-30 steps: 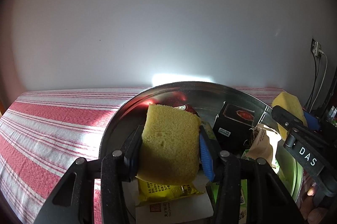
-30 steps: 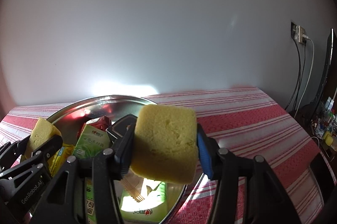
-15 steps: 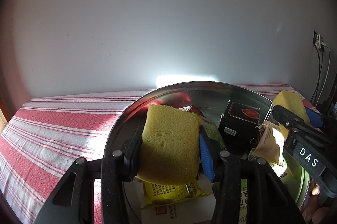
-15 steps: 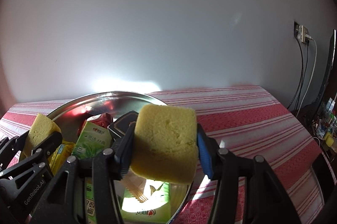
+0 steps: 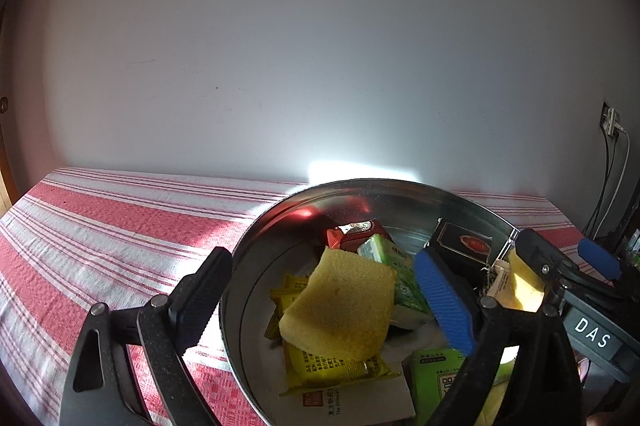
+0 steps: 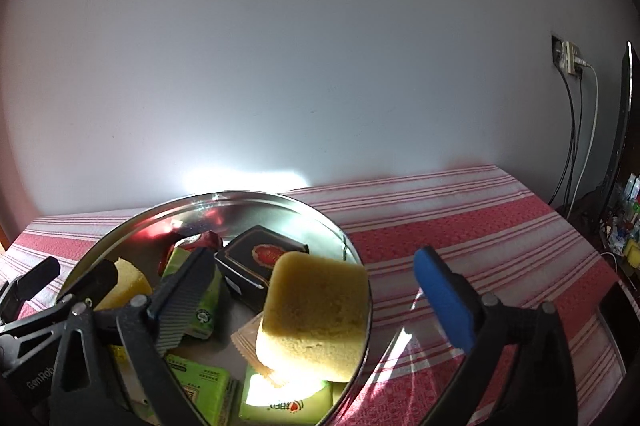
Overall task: Organize objects
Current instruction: 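Open both grippers to drop the yellow sponges into the tin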
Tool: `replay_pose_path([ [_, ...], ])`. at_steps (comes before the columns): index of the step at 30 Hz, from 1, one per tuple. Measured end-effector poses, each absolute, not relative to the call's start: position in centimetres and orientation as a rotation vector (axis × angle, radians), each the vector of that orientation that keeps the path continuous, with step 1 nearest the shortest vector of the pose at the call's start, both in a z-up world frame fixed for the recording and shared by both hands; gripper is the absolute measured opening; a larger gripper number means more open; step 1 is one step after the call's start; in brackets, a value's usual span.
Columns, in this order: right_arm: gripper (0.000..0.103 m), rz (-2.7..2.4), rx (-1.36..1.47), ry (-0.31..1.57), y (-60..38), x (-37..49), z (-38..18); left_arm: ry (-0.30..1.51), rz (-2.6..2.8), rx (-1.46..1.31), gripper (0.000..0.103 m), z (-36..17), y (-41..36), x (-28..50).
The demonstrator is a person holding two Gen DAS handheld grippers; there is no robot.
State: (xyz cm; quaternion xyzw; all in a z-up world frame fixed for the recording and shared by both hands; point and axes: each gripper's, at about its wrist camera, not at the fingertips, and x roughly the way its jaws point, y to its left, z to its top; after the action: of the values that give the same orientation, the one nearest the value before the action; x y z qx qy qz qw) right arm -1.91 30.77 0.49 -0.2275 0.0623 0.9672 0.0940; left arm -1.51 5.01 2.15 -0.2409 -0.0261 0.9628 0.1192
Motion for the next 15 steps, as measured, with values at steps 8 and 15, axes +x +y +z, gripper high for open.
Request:
replay_pose_path([
  [8, 0.103, 2.897, -0.653, 0.202, 30.4, -1.3, 0.8, -0.050, 2.853, -0.681, 0.095, 2.1, 5.9, -2.6],
  [15, 0.103, 2.903, -0.626, 0.223, 29.9, -0.5, 0.8, -0.048, 2.866, -0.698, 0.095, 1.6, 4.6, -2.4],
])
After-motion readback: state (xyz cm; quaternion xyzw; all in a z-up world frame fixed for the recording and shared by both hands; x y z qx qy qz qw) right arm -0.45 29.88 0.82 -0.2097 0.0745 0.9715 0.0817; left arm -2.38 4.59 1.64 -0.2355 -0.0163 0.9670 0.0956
